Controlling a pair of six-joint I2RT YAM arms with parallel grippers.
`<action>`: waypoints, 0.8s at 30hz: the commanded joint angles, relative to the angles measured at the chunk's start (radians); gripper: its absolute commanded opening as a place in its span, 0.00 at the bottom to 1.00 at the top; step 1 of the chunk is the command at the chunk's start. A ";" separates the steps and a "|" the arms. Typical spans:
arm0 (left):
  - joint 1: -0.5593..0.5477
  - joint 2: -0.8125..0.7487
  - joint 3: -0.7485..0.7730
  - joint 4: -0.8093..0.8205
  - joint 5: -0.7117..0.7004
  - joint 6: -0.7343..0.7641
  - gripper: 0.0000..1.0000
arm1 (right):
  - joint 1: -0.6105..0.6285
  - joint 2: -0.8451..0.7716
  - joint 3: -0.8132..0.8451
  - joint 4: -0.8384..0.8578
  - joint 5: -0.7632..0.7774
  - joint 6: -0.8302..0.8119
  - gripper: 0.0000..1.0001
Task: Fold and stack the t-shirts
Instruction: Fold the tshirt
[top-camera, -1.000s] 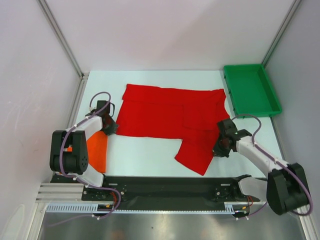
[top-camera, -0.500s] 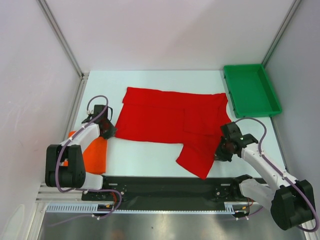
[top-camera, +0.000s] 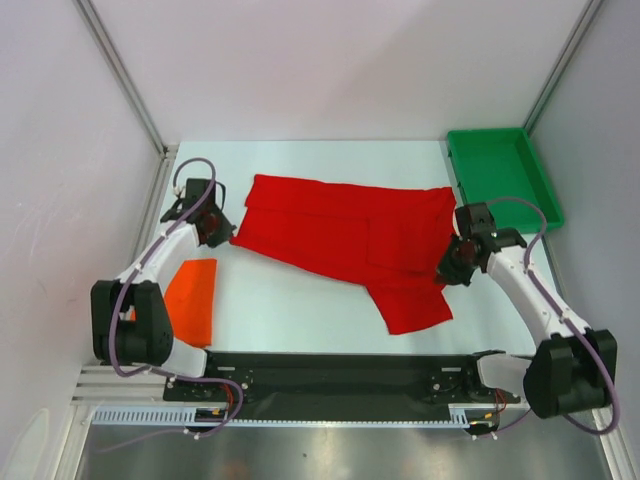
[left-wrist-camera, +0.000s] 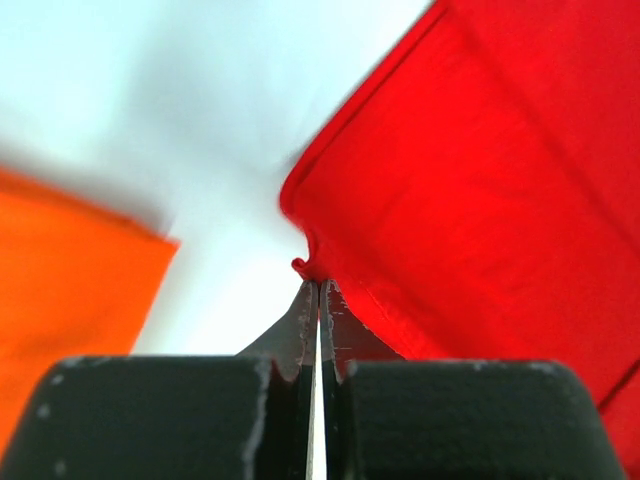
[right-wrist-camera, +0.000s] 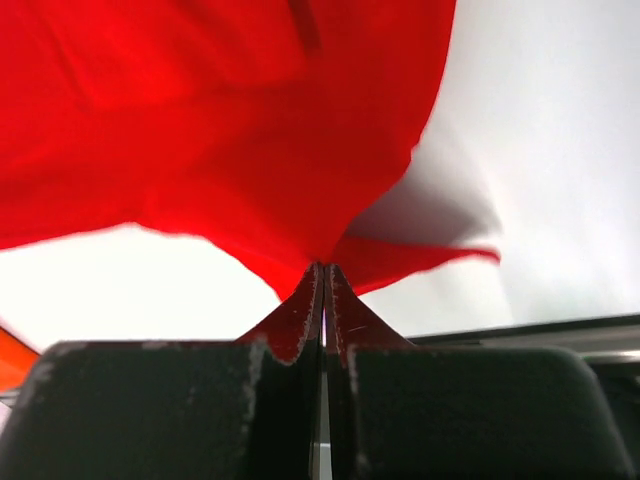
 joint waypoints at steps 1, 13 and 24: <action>-0.013 0.074 0.111 0.002 -0.007 0.020 0.00 | -0.055 0.078 0.104 -0.002 -0.017 -0.075 0.00; -0.011 0.321 0.407 -0.015 -0.019 0.035 0.00 | -0.130 0.415 0.428 0.022 -0.063 -0.136 0.00; 0.012 0.525 0.625 -0.058 -0.016 0.046 0.00 | -0.147 0.687 0.724 -0.008 -0.080 -0.146 0.00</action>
